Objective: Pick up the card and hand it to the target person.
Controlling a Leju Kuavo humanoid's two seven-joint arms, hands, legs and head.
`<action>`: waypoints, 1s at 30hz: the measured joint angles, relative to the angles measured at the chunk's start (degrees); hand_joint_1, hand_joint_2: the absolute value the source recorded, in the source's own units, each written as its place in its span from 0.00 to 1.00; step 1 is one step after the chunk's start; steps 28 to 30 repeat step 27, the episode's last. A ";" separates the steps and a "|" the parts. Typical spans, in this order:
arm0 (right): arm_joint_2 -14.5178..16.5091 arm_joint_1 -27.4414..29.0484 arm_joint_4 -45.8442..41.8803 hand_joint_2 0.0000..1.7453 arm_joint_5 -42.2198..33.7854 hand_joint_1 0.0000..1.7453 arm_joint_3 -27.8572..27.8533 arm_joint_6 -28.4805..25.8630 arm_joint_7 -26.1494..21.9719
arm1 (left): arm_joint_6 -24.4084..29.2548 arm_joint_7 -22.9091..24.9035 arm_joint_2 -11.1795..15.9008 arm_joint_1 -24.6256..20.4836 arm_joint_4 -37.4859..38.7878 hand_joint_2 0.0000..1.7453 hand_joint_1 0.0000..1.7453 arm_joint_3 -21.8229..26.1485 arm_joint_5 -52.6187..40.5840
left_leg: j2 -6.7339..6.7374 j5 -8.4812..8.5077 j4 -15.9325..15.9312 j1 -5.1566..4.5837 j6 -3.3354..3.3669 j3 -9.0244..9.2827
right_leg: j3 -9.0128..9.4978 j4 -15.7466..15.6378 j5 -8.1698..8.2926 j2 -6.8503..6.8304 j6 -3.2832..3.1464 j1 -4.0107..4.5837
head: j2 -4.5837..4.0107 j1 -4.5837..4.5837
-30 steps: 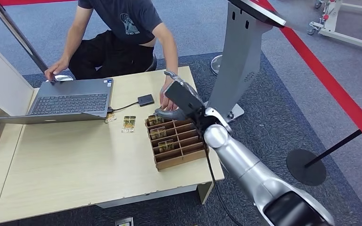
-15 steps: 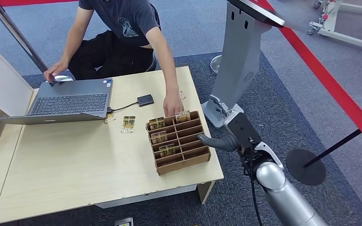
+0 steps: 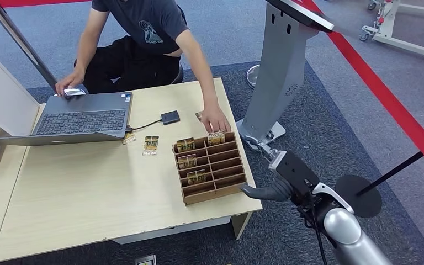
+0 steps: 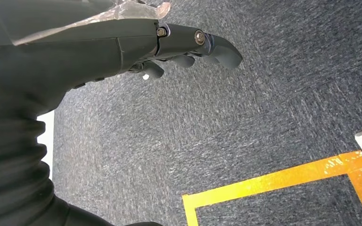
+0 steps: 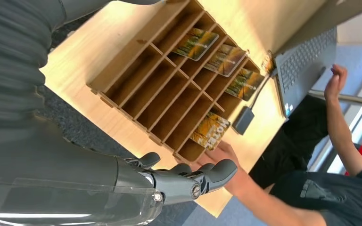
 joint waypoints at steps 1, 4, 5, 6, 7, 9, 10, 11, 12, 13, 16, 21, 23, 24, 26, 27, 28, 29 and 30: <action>-0.17 0.11 -0.16 1.00 0.07 0.00 0.05 0.33 0.16 | -0.03 0.05 0.01 -0.02 0.00 1.00 0.00 0.03 -0.13 | 0.00 0.00 0.00 0.00 0.00 0.00 | 0.00 0.00 0.00 0.00 0.00 0.00 | 0.00 0.00; -0.53 0.46 -0.52 1.00 0.18 0.00 0.21 0.86 0.34 | -0.04 0.20 0.01 -0.05 0.00 1.00 0.00 0.09 -0.56 | 0.00 0.00 0.00 0.01 0.00 0.00 | 0.00 0.00 0.00 0.00 0.00 0.00 | 0.00 0.00; -0.61 0.53 -0.60 1.00 0.18 0.00 0.28 0.96 0.36 | -0.04 0.20 0.01 -0.05 0.00 1.00 0.00 0.09 -0.66 | 0.00 0.00 0.00 0.01 0.00 0.00 | 0.00 0.00 0.00 0.00 0.00 0.00 | 0.00 0.00; -0.68 0.59 -0.65 1.00 0.18 0.00 0.36 1.03 0.37 | -0.03 0.20 0.01 -0.06 0.00 1.00 0.00 0.09 -0.71 | 0.00 0.00 0.00 0.01 0.00 0.00 | 0.00 0.00 0.00 0.00 0.00 0.00 | 0.00 0.00; -0.72 0.63 -0.67 1.00 0.15 0.00 0.42 1.05 0.38 | -0.03 0.20 0.01 -0.07 0.00 1.00 0.00 0.09 -0.75 | 0.00 0.00 0.00 0.01 0.00 0.00 | 0.00 0.00 0.00 0.00 0.00 0.00 | 0.00 0.00; -0.75 0.69 -0.68 1.00 0.02 0.00 0.49 1.02 0.38 | -0.03 0.20 0.01 -0.09 0.00 1.00 0.00 0.09 -0.80 | 0.00 0.00 0.00 0.01 0.00 0.00 | 0.00 0.00 0.00 0.00 0.00 0.00 | 0.00 0.00; -0.75 0.70 -0.68 1.00 -0.07 0.00 0.49 0.97 0.38 | -0.01 0.20 0.01 -0.10 0.00 1.00 0.00 0.09 -0.84 | 0.00 0.00 0.00 0.01 0.00 0.00 | 0.00 0.00 0.00 0.00 0.00 0.00 | 0.00 0.00; -0.76 0.72 -0.67 1.00 -0.11 0.00 0.49 0.92 0.38 | 0.04 0.20 0.01 -0.13 0.00 1.00 0.00 0.09 -0.86 | 0.00 0.00 0.00 0.01 0.00 0.00 | 0.00 0.00 0.00 0.00 0.00 0.00 | 0.00 0.00; -0.77 0.75 -0.66 1.00 -0.01 0.00 0.49 0.86 0.39 | 0.09 0.21 0.01 -0.16 0.00 1.00 0.00 0.09 -0.88 | 0.00 0.00 0.00 0.01 0.00 0.00 | 0.00 0.00 0.00 0.00 0.00 0.00 | 0.00 0.00; -0.78 0.79 -0.66 1.00 0.26 0.00 0.49 0.82 0.39 | 0.17 0.25 0.01 -0.20 0.00 1.00 0.00 0.09 -0.89 | 0.00 0.00 0.00 0.01 0.00 0.00 | 0.00 0.00 0.00 0.00 0.00 0.00 | 0.00 0.00; -0.90 0.83 -0.65 1.00 1.70 0.00 0.50 0.78 0.42 | 0.31 0.71 0.01 -0.33 0.00 1.00 0.00 0.09 -0.98 | 0.00 0.00 0.00 0.00 0.00 0.00 | 0.00 0.00 0.00 0.00 0.00 0.00 | 0.00 0.00; -0.95 0.82 -0.63 1.00 2.71 0.00 0.51 0.77 1.15 | 0.32 1.35 0.00 -0.57 0.00 1.00 0.00 0.09 -1.30 | 0.00 0.00 0.00 0.00 0.00 0.00 | 0.01 0.00 0.00 0.00 0.00 0.00 | 0.00 0.00; -0.95 0.82 -0.63 1.00 3.08 0.00 0.54 0.78 1.51 | 0.25 1.61 -0.02 -0.63 0.00 1.00 0.00 0.09 -1.38 | 0.00 0.00 0.00 0.00 0.00 0.00 | 0.01 0.00 0.00 0.00 0.00 0.00 | 0.00 0.00; -0.95 0.82 -0.63 1.00 3.23 0.00 0.56 0.78 1.68 | 0.15 1.84 -0.03 -0.63 0.00 1.00 0.00 0.09 -1.41 | 0.00 0.00 0.00 0.01 0.00 0.00 | 0.01 0.00 0.00 0.00 0.00 0.00 | 0.00 0.00; -0.95 0.82 -0.63 1.00 3.37 0.00 0.60 0.78 1.86 | -0.25 2.26 -0.07 -0.62 0.00 1.00 0.00 0.09 -1.37 | 0.00 0.00 0.00 0.01 0.00 -0.01 | 0.01 0.00 0.00 0.00 0.00 0.00 | 0.00 0.00; -0.95 0.82 -0.63 1.00 3.37 0.00 0.61 0.78 1.89 | -0.36 2.34 -0.07 -0.61 0.00 1.00 0.00 0.09 -1.34 | 0.00 0.00 0.00 0.01 0.00 -0.01 | 0.01 0.00 0.00 0.00 0.00 0.00 | 0.00 0.00; -0.95 0.82 -0.63 1.00 3.37 0.00 0.61 0.78 1.89 | -0.36 2.34 -0.07 -0.61 0.00 1.00 0.00 0.09 -1.34 | 0.00 0.00 0.00 0.01 0.00 -0.01 | 0.01 0.00 0.00 0.00 0.00 0.00 | 0.00 0.00; -0.95 0.82 -0.63 1.00 3.37 0.00 0.61 0.78 1.89 | -0.36 2.34 -0.07 -0.61 0.00 1.00 0.00 0.09 -1.34 | 0.00 0.00 0.00 0.01 0.00 -0.01 | 0.01 0.00 0.00 0.00 0.00 0.00 | 0.00 0.00; -0.95 0.82 -0.63 1.00 3.37 0.00 0.61 0.78 1.89 | -0.36 2.34 -0.07 -0.61 0.00 1.00 0.00 0.09 -1.34 | 0.00 0.00 0.00 0.01 0.00 -0.01 | 0.01 0.00 0.00 0.00 0.00 0.00 | 0.00 0.00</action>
